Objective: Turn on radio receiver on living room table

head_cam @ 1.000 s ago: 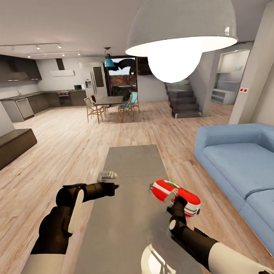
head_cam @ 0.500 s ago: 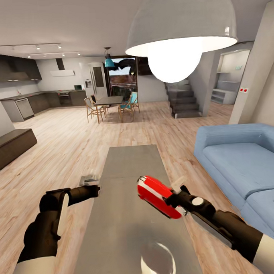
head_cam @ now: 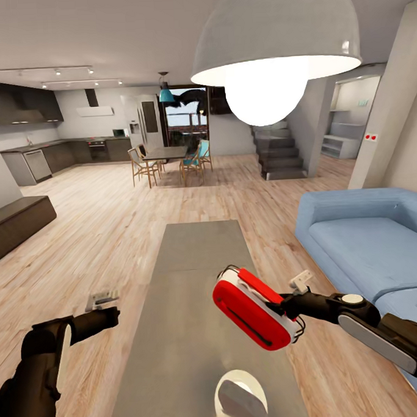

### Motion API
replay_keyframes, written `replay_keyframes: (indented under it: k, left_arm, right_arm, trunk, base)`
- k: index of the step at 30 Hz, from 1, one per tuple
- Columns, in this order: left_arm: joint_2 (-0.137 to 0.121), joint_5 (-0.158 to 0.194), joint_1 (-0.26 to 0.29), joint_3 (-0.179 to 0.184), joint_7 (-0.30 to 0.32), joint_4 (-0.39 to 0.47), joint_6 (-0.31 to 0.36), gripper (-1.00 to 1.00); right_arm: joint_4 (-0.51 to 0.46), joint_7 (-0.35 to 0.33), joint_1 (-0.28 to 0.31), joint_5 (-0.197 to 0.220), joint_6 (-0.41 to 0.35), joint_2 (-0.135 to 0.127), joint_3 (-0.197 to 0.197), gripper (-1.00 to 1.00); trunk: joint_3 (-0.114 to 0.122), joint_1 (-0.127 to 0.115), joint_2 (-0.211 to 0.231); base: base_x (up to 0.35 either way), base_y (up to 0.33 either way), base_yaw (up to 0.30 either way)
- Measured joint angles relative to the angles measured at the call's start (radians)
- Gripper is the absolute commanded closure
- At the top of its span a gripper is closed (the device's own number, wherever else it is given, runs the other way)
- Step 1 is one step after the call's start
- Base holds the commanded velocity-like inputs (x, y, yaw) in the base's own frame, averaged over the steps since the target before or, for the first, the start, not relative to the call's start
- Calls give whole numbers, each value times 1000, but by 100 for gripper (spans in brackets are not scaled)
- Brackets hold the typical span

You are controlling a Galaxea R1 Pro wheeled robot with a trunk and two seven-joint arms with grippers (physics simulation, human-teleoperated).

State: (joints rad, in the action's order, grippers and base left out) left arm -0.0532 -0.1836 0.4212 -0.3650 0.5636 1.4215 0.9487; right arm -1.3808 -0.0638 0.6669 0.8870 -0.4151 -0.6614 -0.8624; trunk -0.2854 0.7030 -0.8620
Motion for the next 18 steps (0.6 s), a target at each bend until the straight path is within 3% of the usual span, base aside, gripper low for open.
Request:
replay_keyframes:
  k: [6,12,18]
  left_arm:
    - [-2,-26,-11,-2,0,28,2,100]
    - [-5,-28,-12,-44,-1,37,2,100]
    - [-2,-26,-12,-46,1,27,22,100]
  right_arm:
    - [-2,1,0,-2,5,-1,6,100]
    - [1,7,1,-3,-8,-1,105,100]
    - [1,-3,0,5,-10,0,117,100]
  trunk:
    - [0,0,0]
    - [0,0,0]
    - [0,0,0]
  base:
    - [0,0,0]
    - [0,0,0]
    - [0,0,0]
